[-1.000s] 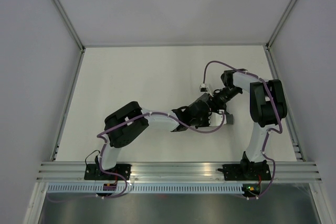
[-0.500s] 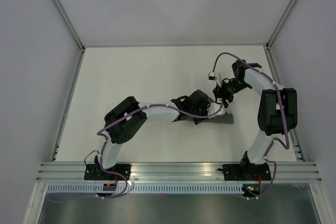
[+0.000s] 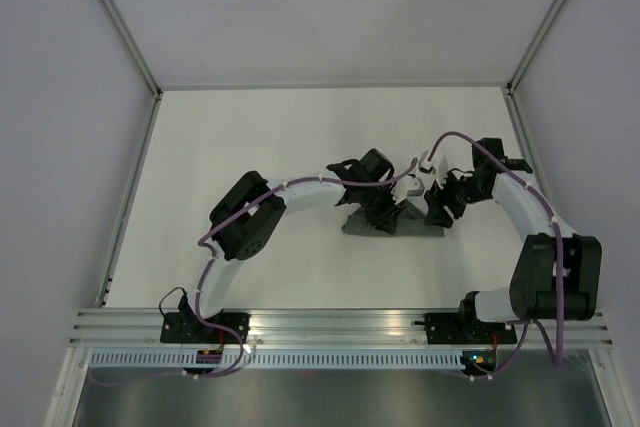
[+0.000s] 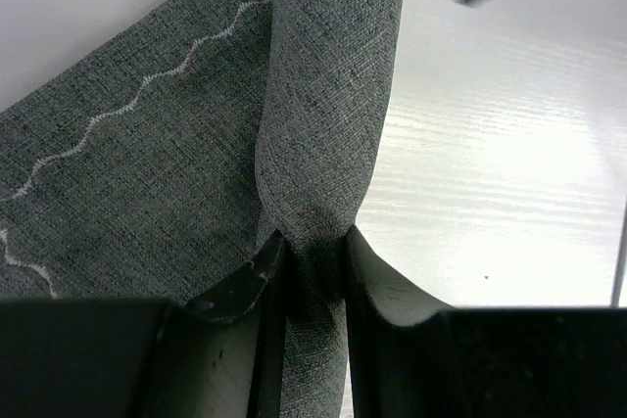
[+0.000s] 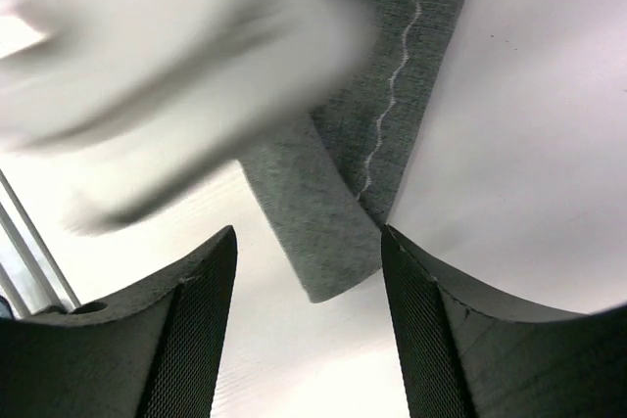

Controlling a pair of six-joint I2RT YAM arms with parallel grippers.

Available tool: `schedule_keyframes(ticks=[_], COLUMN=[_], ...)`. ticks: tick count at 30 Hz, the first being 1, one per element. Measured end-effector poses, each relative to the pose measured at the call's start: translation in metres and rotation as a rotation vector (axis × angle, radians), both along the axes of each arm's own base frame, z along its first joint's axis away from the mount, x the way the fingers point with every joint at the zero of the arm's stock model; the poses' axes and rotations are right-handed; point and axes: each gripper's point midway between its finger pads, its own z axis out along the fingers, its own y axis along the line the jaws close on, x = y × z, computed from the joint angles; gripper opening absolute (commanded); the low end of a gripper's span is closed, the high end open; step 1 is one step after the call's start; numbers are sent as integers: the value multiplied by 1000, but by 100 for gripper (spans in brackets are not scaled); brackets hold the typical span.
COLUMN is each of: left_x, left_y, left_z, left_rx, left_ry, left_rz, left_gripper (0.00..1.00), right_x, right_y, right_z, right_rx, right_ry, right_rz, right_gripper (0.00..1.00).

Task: Fold the napkin, place the utensils inside, and roll it up
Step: Roll the napkin with the utensil

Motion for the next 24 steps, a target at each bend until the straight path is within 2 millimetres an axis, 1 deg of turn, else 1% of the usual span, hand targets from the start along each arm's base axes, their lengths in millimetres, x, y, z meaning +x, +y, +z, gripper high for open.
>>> schedule_keyframes(ticks=[4, 6, 11, 14, 20, 24], left_x=[2, 3, 5, 2, -5, -9], left_y=[-2, -3, -4, -4, -2, 0], left_z=[0, -1, -1, -1, -2, -3], left_rx=[21, 28, 43, 48, 59, 72], left_ry=[109, 162, 282, 333, 431, 483], left_rz=[9, 14, 24, 20, 4, 1], left_gripper=[23, 24, 28, 29, 32, 33], right_x=[-20, -31, -49, -51, -40, -38], right_y=[1, 5, 27, 35, 50, 61], right_z=[1, -4, -23, -31, -31, -38], right_rx=[-31, -59, -127, -159, -194, -223], right_ry=[-107, -149, -227, -264, -345, -355], right_rz=[22, 49, 171, 211, 254, 296], right_gripper=[69, 69, 70, 70, 70, 70])
